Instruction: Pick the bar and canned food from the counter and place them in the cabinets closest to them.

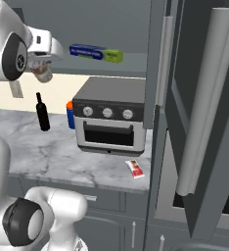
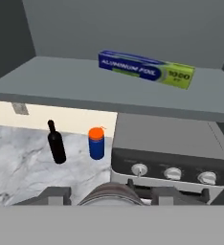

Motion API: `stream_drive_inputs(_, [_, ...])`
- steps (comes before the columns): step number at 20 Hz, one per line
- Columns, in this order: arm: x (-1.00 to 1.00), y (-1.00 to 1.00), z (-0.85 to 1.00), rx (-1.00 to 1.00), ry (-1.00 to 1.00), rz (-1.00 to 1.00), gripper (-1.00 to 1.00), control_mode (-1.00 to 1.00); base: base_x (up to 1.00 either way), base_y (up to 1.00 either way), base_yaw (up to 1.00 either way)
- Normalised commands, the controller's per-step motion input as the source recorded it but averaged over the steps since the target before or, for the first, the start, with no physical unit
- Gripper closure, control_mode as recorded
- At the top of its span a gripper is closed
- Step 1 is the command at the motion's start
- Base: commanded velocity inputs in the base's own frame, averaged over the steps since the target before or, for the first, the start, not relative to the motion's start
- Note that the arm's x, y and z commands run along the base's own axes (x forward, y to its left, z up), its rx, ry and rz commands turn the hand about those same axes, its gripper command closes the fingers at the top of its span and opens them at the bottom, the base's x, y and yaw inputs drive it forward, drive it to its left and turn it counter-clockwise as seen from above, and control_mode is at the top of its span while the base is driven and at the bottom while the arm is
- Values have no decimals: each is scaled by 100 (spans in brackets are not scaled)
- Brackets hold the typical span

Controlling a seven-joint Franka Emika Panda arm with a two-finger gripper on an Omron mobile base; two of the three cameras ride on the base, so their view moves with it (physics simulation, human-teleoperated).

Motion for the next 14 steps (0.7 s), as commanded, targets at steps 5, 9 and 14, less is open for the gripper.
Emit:
stream_drive_inputs(5, [82, 0, 0, 0, 0, 0, 100, -100, 0, 0, 0])
stream_drive_inputs(9, [80, 4, 0, 0, -1, 0, 100, -100, 0, 0, 0])
stream_drive_inputs(14, [66, 6, -4, 0, -1, 0, 100, -100, 0, 0, 0])
